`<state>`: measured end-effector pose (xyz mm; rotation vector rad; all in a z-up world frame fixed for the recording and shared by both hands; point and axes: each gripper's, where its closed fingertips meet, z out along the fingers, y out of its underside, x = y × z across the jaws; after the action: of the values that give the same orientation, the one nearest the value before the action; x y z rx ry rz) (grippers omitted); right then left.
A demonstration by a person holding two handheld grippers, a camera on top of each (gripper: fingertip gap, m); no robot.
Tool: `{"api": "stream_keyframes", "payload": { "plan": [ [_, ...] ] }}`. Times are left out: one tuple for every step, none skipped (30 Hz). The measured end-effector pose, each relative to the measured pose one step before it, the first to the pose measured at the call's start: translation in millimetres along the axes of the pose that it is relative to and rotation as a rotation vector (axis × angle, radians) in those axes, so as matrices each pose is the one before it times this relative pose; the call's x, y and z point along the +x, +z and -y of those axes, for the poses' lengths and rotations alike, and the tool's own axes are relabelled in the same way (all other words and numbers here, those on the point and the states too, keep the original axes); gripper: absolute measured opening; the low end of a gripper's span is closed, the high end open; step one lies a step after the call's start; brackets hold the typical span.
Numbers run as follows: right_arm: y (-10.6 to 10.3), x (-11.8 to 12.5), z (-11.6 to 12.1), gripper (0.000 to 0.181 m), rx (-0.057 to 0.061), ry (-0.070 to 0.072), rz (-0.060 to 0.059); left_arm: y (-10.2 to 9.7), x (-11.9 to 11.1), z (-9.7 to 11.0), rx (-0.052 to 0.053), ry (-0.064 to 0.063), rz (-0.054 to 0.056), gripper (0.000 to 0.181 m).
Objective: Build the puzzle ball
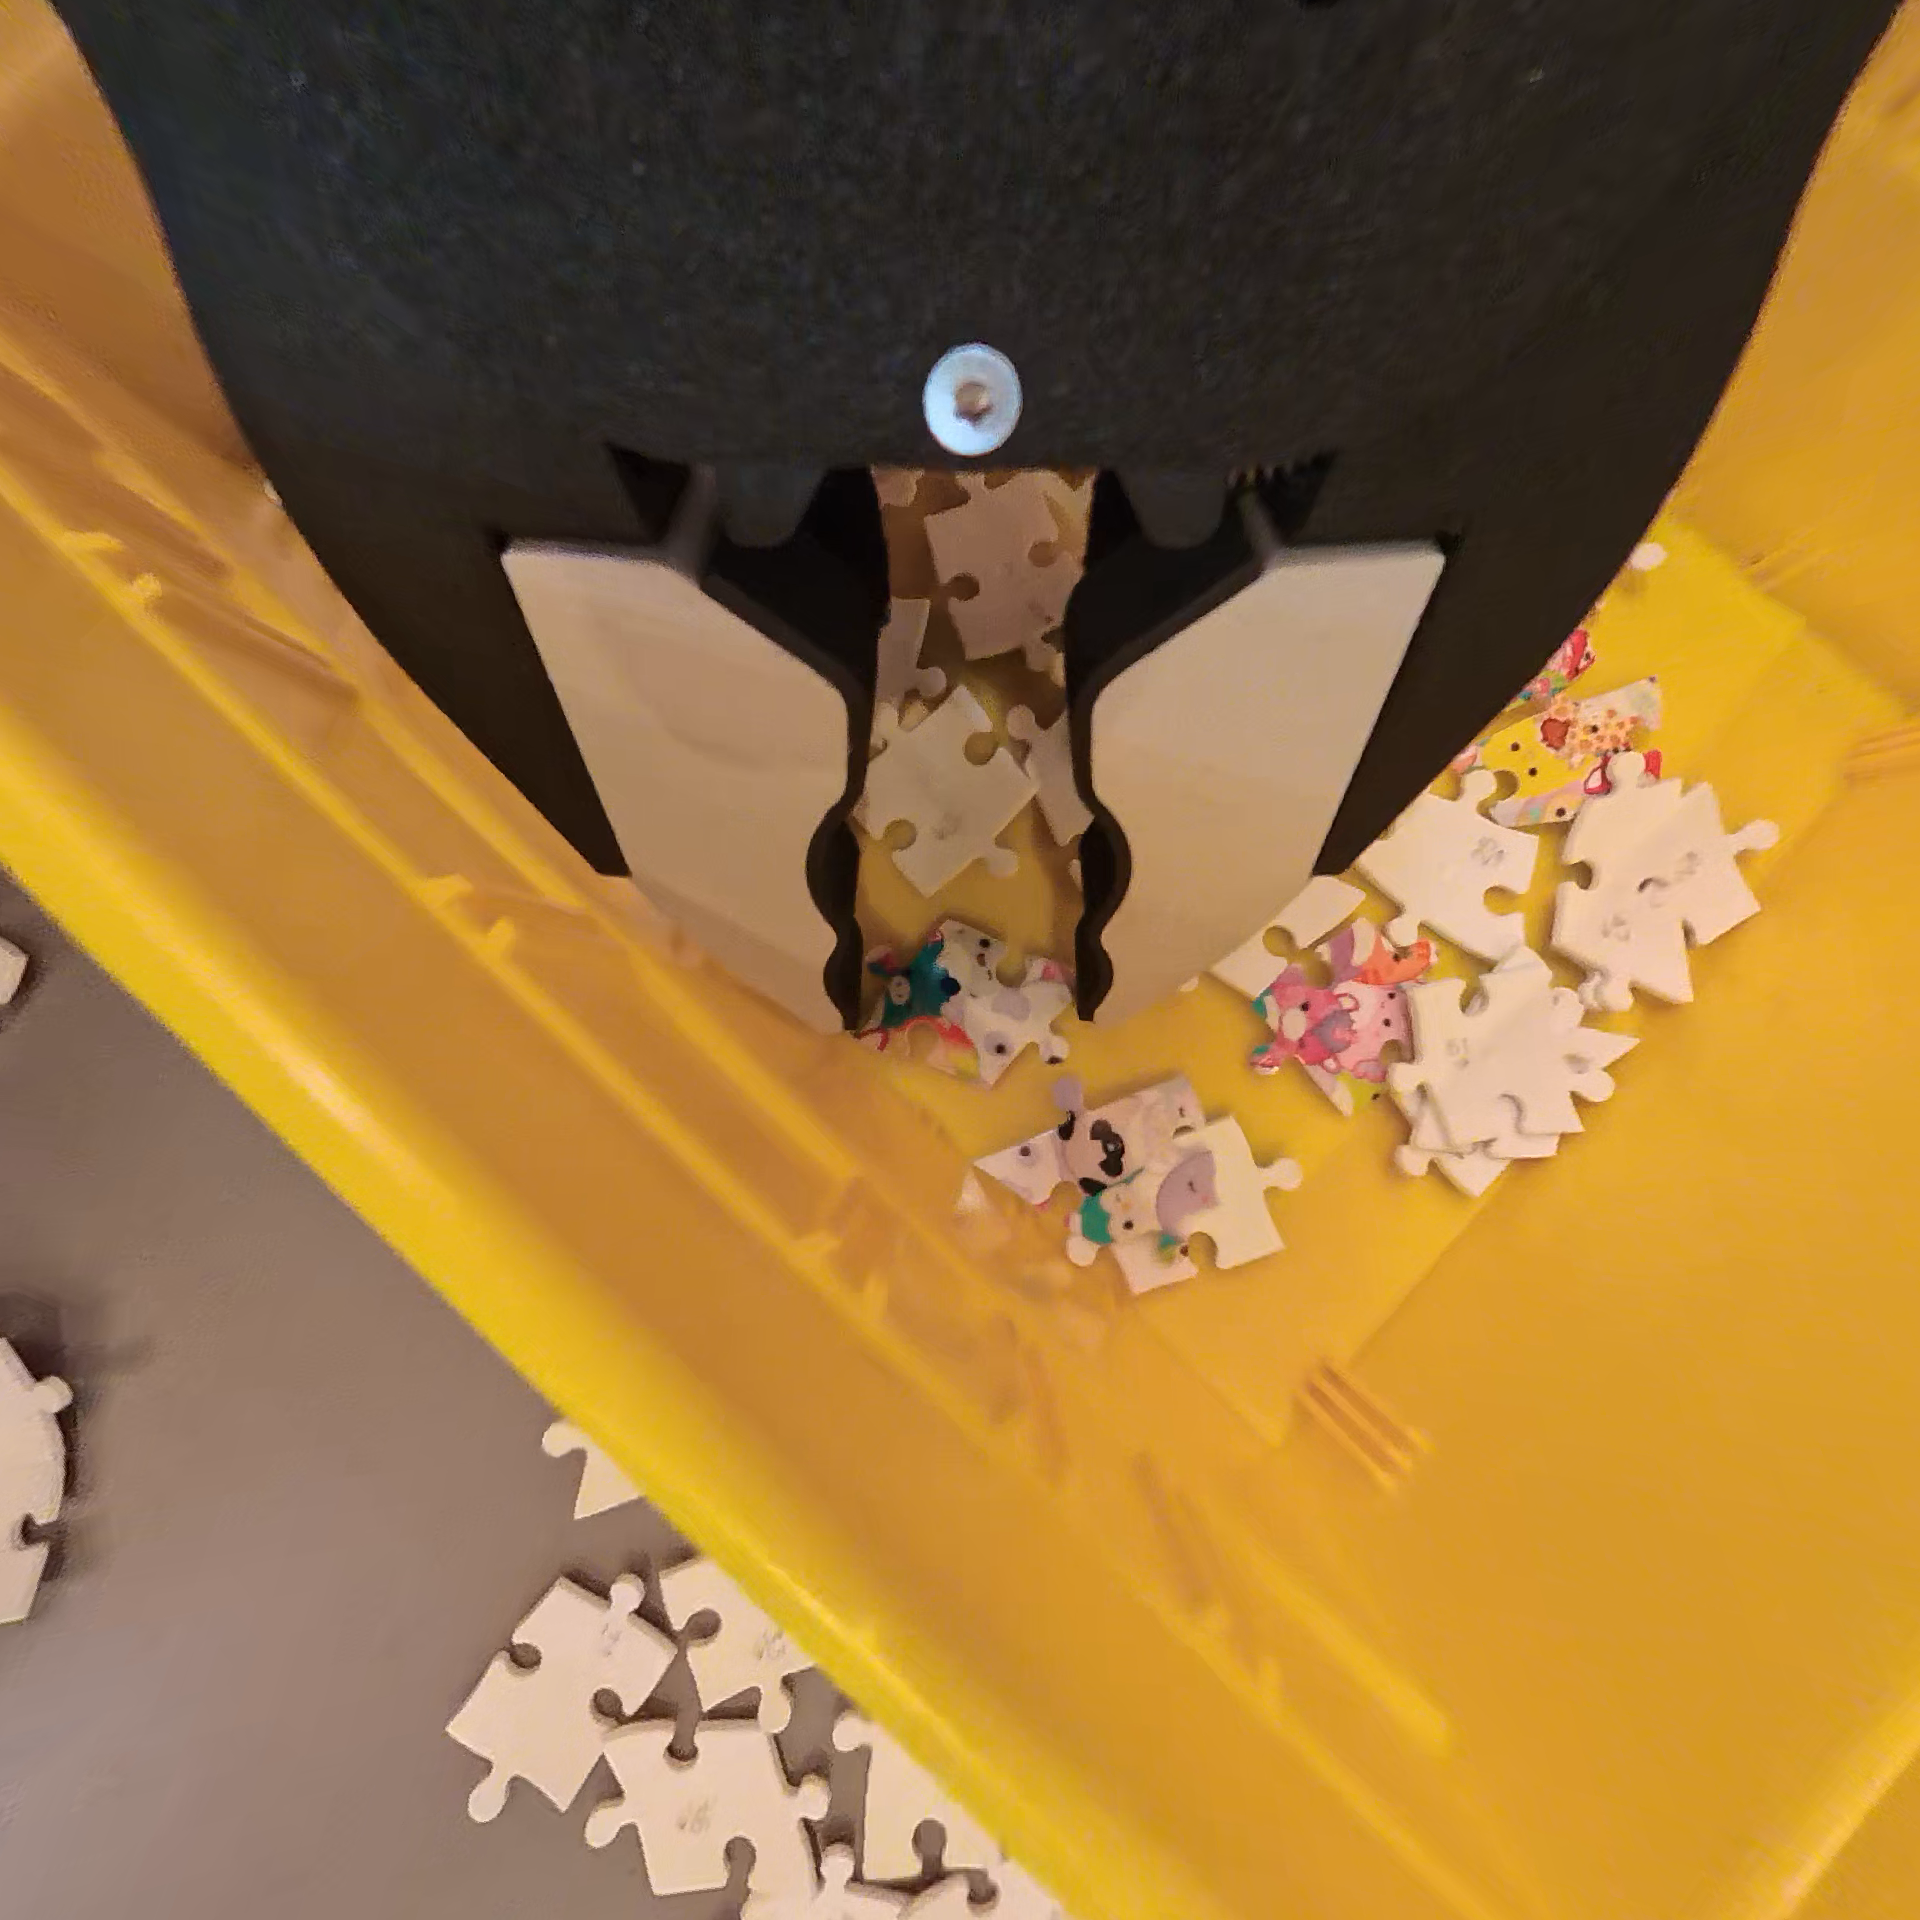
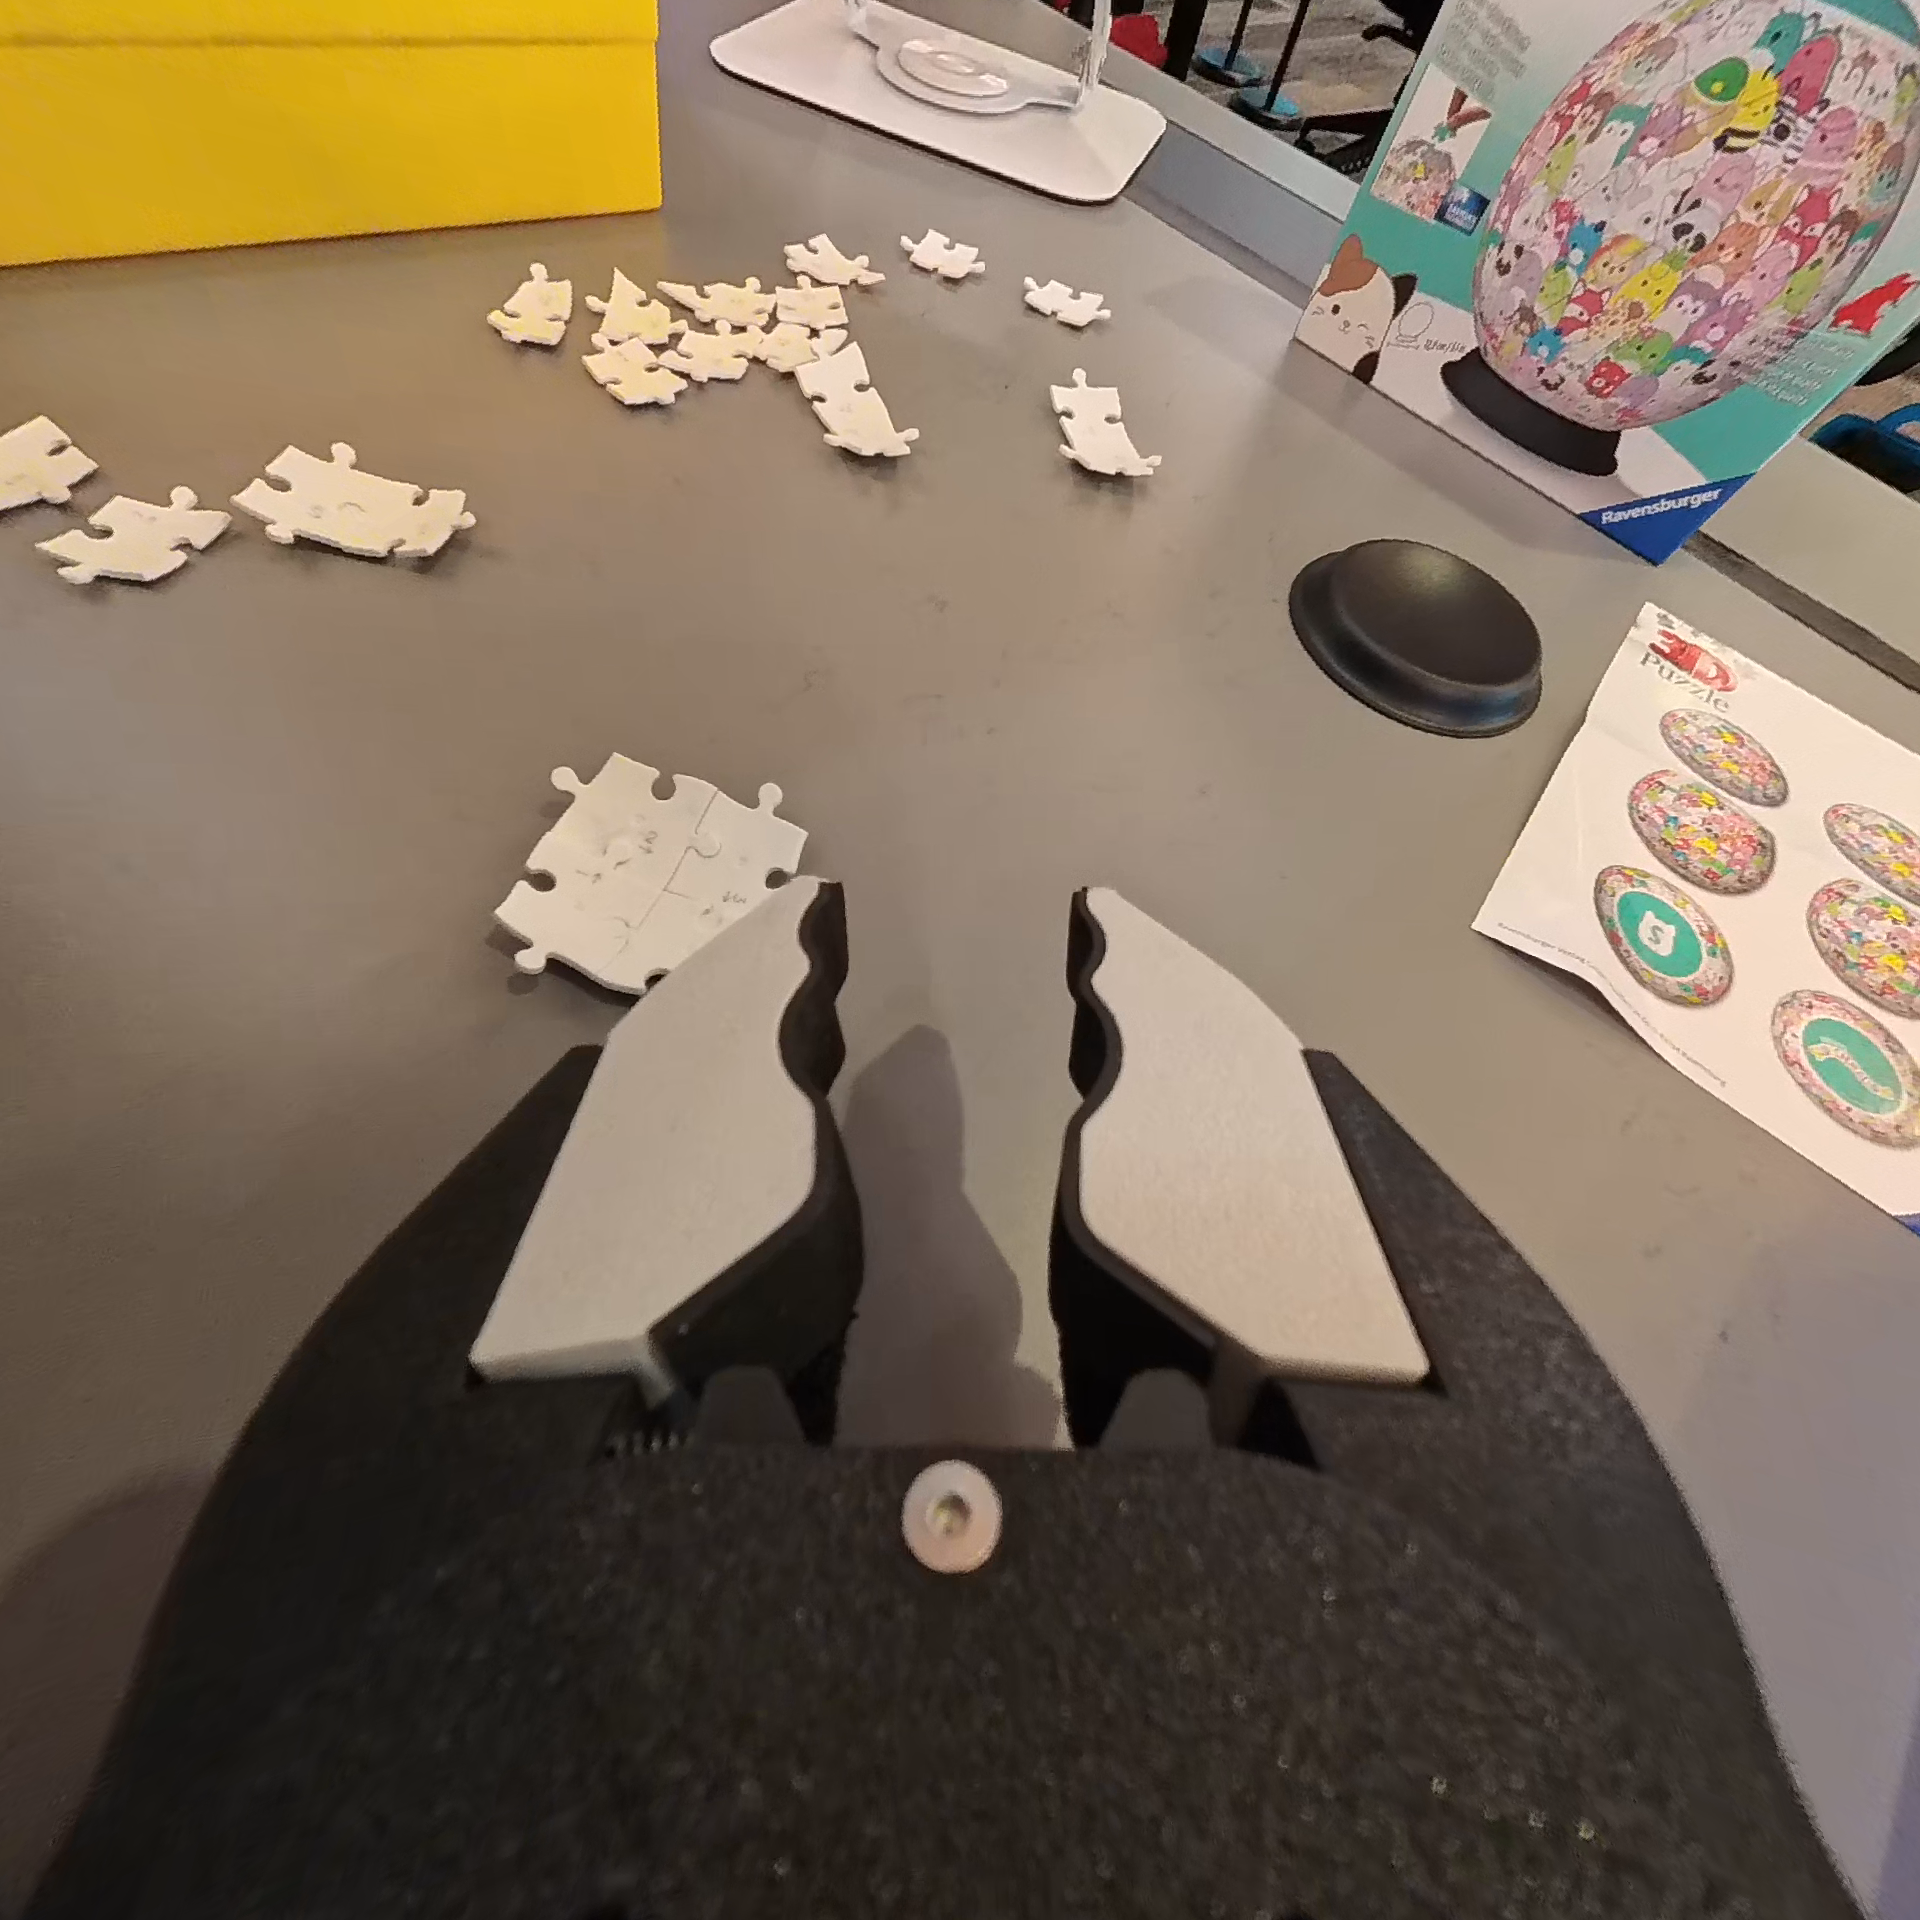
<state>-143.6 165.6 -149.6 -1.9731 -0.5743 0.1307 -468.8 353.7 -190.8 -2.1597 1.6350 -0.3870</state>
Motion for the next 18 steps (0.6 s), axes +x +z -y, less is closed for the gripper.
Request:
{"api": "stream_keyframes", "payload": {
  "plan": [
    [0.06, 0.24, -0.12, 0.040, -0.0007, 0.0023, 0.0006, -0.08, -0.61, 0.05, 0.0052, -0.0041, 0.0052, 0.038],
    [0.13, 0.15, -0.06, 0.040, -0.0008, 0.0018, 0.0002, -0.37, -1.79, -0.73, -0.0001, -0.0109, 0.0107, 0.038],
    [0.18, 0.09, -0.24, 0.040, -0.0018, 0.0017, 0.0010, -0.94, -2.79, -1.22, -0.0003, -0.0163, 0.0148, 0.037],
    [0.24, 0.02, -0.26, 0.040, -0.0025, 0.0015, 0.0013, -2.21, -2.65, -1.32, 0.0044, -0.0178, 0.0086, 0.034],
    [0.28, -0.08, -0.30, 0.040, -0.0024, 0.0006, 0.0007, -4.37, -1.11, 0.48, 0.0229, -0.0240, -0.0066, 0.033],
    [0.08, -0.06, -0.16, 0.040, -0.0011, -0.0006, 0.0004, -7.52, 0.55, 3.53, 0.0461, -0.0380, -0.0258, 0.033],
    [-0.08, -0.05, 0.19, 0.040, 0.0008, -0.0014, -0.0008, -10.55, 1.03, 6.42, 0.0651, -0.0517, -0.0364, 0.033],
    [-0.13, -0.01, 0.15, 0.039, 0.0018, -0.0021, -0.0015, -12.90, 1.43, 9.40, 0.0836, -0.0588, -0.0422, 0.033],
    [-0.12, -0.25, 0.12, 0.039, 0.0010, -0.0023, -0.0009, -14.68, 2.59, 12.06, 0.1007, -0.0627, -0.0494, 0.033],
    [-0.05, -0.11, 0.05, 0.039, 0.0001, -0.0023, -0.0006, -14.88, 4.10, 13.11, 0.1048, -0.0634, -0.0574, 0.033],
    [-0.11, -0.15, 0.14, 0.039, 0.0011, -0.0031, -0.0013, -13.64, 4.22, 12.62, 0.0976, -0.0606, -0.0531, 0.033],
    [-0.34, -0.26, 0.33, 0.039, 0.0027, -0.0040, -0.0018, -12.21, 4.10, 12.10, 0.0939, -0.0577, -0.0506, 0.033],
    [-0.31, -0.42, 0.55, 0.039, 0.0034, -0.0047, -0.0008, -10.47, 3.75, 10.46, 0.0828, -0.0580, -0.0492, 0.033],
    [-0.32, -0.34, 0.39, 0.039, 0.0031, -0.0047, -0.0008, -8.88, 4.82, 9.13, 0.0714, -0.0588, -0.0584, 0.033],
    [-0.29, -0.39, 0.25, 0.039, 0.0024, -0.0047, -0.0012, -7.95, 5.27, 9.18, 0.0715, -0.0626, -0.0638, 0.033],
    [-0.13, -0.42, 0.28, 0.039, 0.0018, -0.0049, -0.0009, -6.56, 4.92, 7.92, 0.0613, -0.0577, -0.0557, 0.033],
    [-0.23, -0.36, 0.22, 0.039, 0.0016, -0.0053, -0.0015, -4.64, 4.45, 5.36, 0.0429, -0.0414, -0.0429, 0.033],
    [-0.37, -0.47, 0.46, 0.039, 0.0029, -0.0066, -0.0021, -3.13, 4.16, 3.61, 0.0333, -0.0254, -0.0315, 0.033]
  ]
}}
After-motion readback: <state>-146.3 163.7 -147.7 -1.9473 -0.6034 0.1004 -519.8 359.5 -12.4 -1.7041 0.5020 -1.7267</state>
